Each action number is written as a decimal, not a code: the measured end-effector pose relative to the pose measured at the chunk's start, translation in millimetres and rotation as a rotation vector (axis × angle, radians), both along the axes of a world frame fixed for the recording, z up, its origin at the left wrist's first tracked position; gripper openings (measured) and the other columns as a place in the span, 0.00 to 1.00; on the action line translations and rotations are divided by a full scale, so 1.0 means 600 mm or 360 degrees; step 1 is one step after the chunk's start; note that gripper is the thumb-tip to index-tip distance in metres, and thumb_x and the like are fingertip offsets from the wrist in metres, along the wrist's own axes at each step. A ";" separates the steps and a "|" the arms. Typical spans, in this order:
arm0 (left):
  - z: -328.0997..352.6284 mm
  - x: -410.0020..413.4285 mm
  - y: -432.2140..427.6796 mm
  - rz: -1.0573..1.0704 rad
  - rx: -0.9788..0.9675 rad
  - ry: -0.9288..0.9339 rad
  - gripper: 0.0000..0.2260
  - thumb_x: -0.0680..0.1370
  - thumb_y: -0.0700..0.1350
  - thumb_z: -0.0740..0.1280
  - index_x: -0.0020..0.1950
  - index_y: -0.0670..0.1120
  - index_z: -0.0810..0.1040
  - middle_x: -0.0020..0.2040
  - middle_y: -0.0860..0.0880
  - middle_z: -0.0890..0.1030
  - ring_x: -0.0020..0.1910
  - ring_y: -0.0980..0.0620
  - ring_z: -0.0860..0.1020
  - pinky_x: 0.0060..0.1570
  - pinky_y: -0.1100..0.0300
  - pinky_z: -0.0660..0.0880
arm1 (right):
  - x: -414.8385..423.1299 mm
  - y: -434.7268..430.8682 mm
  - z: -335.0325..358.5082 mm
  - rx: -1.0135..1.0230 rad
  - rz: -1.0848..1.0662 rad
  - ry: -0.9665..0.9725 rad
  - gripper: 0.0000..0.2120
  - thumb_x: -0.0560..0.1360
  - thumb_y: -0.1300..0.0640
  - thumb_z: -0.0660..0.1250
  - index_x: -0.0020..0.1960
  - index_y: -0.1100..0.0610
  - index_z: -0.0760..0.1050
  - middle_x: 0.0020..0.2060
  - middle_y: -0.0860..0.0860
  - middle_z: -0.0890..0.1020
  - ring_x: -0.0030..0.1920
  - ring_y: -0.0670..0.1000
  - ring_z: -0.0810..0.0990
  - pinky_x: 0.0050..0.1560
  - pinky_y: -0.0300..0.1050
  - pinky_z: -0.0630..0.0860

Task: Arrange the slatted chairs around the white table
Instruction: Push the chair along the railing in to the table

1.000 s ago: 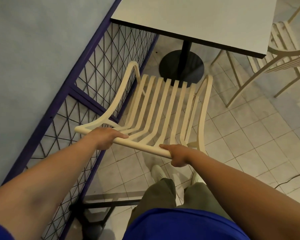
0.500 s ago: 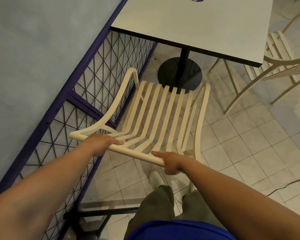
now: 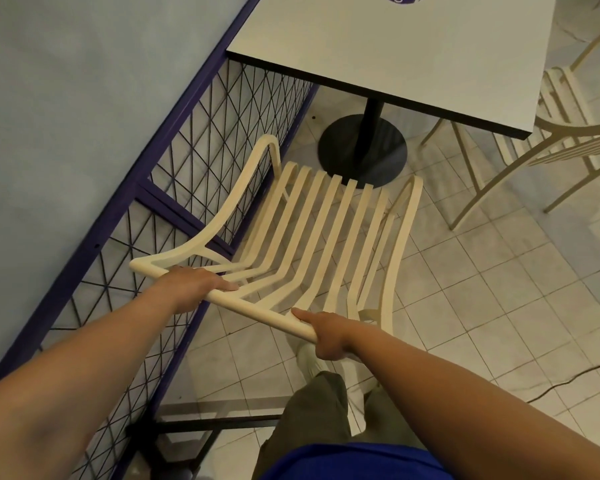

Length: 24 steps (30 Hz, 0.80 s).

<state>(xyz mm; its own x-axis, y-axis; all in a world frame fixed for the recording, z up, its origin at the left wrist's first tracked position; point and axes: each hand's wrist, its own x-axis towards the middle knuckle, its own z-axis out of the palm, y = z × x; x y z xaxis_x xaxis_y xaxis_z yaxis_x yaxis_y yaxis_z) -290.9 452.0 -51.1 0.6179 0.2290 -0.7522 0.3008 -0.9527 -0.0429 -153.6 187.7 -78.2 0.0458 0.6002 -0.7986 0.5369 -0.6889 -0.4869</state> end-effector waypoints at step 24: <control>0.021 0.021 -0.023 0.0328 -0.0435 0.0112 0.48 0.63 0.84 0.48 0.77 0.63 0.63 0.77 0.55 0.67 0.74 0.51 0.66 0.71 0.47 0.65 | 0.042 -0.004 0.000 0.0015 -0.0044 0.0134 0.40 0.75 0.30 0.58 0.80 0.46 0.51 0.79 0.52 0.58 0.77 0.59 0.57 0.74 0.59 0.57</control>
